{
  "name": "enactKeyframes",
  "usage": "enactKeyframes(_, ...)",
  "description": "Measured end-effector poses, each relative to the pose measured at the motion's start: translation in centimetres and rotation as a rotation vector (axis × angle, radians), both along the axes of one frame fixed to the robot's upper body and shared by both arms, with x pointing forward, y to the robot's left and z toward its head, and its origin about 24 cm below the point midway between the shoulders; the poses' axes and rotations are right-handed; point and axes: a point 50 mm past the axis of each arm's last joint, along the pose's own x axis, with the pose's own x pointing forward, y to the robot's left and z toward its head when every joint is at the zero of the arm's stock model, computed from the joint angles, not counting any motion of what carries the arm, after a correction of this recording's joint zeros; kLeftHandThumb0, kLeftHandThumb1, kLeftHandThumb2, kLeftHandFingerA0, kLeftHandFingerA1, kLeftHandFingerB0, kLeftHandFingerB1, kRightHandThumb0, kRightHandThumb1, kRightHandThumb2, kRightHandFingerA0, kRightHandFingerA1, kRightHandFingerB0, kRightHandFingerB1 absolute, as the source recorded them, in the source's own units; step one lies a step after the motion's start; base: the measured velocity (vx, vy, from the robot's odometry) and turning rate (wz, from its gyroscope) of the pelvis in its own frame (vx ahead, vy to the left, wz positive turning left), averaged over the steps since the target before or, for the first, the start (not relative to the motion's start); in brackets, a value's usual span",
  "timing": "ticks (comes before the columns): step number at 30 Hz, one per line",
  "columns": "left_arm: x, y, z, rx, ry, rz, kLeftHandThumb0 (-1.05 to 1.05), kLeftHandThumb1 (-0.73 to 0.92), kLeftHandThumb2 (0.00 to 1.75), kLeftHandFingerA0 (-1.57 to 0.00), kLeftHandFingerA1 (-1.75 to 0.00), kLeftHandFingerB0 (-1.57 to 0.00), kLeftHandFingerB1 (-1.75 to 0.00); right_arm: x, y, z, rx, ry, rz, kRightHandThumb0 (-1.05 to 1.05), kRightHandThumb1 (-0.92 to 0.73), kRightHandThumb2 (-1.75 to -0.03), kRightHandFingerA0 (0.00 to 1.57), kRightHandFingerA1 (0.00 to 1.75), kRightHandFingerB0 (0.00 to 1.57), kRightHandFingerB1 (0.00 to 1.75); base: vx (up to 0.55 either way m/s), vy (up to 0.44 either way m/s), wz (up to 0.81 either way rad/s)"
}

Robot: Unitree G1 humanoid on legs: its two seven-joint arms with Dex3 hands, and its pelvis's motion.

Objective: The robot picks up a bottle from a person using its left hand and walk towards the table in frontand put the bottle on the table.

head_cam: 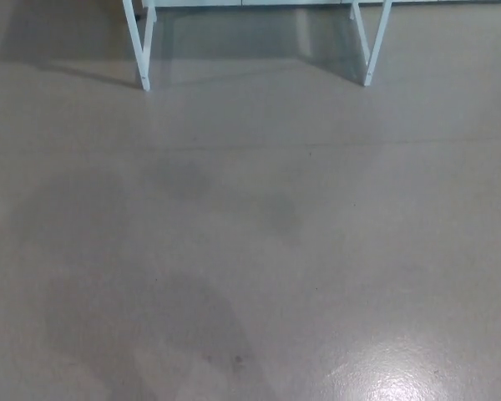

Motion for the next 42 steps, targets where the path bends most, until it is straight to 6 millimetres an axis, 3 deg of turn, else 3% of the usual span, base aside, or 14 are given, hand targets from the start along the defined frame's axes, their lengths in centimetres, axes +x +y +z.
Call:
enactKeyframes(11,-0.5,0.0,-0.3,-0.017,0.0,0.002,-0.32,0.66,0.6,-0.48,-0.39,-0.33,-0.33,-0.5,0.1,-0.3,0.011,0.003,0.003,-0.34,-0.57,-0.57,0.67,0.5,0.56,0.43,0.0,0.0,0.0)
enactKeyframes(20,-0.5,0.0,-0.2,-0.023,-0.009,0.004,-0.31,0.63,0.59,-0.49,-0.41,-0.34,-0.33,-0.7,0.1,-0.4,0.008,0.004,0.008,-0.31,-0.6,-0.57,0.6,0.47,0.53,0.42,0.0,0.0,0.0)
enactKeyframes(23,-0.2,0.0,0.0,-0.015,-0.037,-0.001,-0.27,0.67,0.6,-0.41,-0.36,-0.32,-0.32,-0.9,0.1,-0.4,0.008,0.008,0.007,-0.31,-0.61,-0.57,0.61,0.47,0.57,0.43,0.0,0.0,0.0)
enactKeyframes(25,0.3,-0.2,0.4,-0.005,-0.076,-0.017,-0.34,0.58,0.57,-0.35,-0.34,-0.3,-0.31,-1.1,0.0,-0.5,0.008,0.013,0.006,-0.33,-0.6,-0.57,0.68,0.49,0.62,0.45,0.0,0.0,0.0)
enactKeyframes(26,0.6,-0.3,0.6,0.001,-0.098,-0.027,-0.48,0.46,0.68,-0.29,-0.4,-0.25,-0.38,-1.1,0.0,-0.5,0.008,0.014,0.005,-0.34,-0.59,-0.58,0.65,0.47,0.56,0.43,0.0,0.0,0.0)
enactKeyframes(28,1.6,-0.7,1.5,0.018,-0.17,-0.071,-0.46,0.52,0.57,-0.29,-0.32,-0.24,-0.3,-1.1,0.0,-0.6,0.007,0.016,0.007,-0.33,-0.59,-0.57,0.65,0.46,0.57,0.42,0.0,0.0,0.0)
enactKeyframes(29,2.3,-0.9,2.0,0.03,-0.212,-0.101,-0.27,0.34,0.9,-0.08,-0.51,-0.08,-0.5,-1.1,0.0,-0.6,0.006,0.016,0.008,-0.32,-0.59,-0.57,0.66,0.47,0.56,0.42,0.0,0.0,0.0)
enactKeyframes(30,2.4,-1.0,2.2,0.033,-0.224,-0.112,-0.29,0.35,0.9,-0.06,-0.5,-0.06,-0.49,-1.1,0.1,-0.6,0.006,0.016,0.008,-0.31,-0.59,-0.57,0.64,0.47,0.54,0.42,0.0,0.0,0.0)
enactKeyframes(31,3.1,-1.5,2.8,0.043,-0.266,-0.15,-0.55,0.37,0.77,-0.07,-0.43,0.0,-0.31,-1.1,0.1,-0.6,0.006,0.016,0.009,-0.33,-0.59,-0.57,0.64,0.46,0.56,0.42,0.0,0.0,0.0)
enactKeyframes(32,3.4,-1.8,3.1,0.048,-0.287,-0.173,-0.55,0.37,0.77,-0.07,-0.43,0.0,-0.31,-1.1,0.1,-0.6,0.006,0.016,0.01,-0.33,-0.59,-0.57,0.64,0.46,0.56,0.42,0.0,0.0,0.0)
enactKeyframes(34,4.1,-2.6,4.0,0.062,-0.343,-0.24,-0.72,0.43,0.72,-0.12,-0.28,-0.13,-0.13,-1.1,0.1,-0.6,0.006,0.016,0.011,-0.35,-0.58,-0.57,0.65,0.46,0.57,0.42,0.0,0.0,0.0)
enactKeyframes(36,4.7,-3.5,4.9,0.071,-0.389,-0.3,-0.72,0.44,0.74,-0.11,-0.25,-0.12,-0.1,-1.1,0.1,-0.6,0.006,0.016,0.011,-0.32,-0.6,-0.57,0.64,0.45,0.57,0.42,0.0,0.0,0.0)
enactKeyframes(38,5.3,-4.3,5.8,0.079,-0.432,-0.358,-0.63,0.39,0.79,-0.01,-0.24,0.0,-0.16,-1.1,0.1,-0.6,0.006,0.017,0.012,-0.3,-0.61,-0.57,0.63,0.45,0.58,0.42,0.0,0.0,0.0)
enactKeyframes(42,6.2,-6.7,7.8,0.089,-0.528,-0.493,-0.63,0.38,0.77,0.0,-0.22,0.0,-0.12,-1.1,0.2,-0.6,0.005,0.018,0.017,-0.36,-0.59,-0.57,0.69,0.47,0.59,0.42,0.0,0.0,0.0)
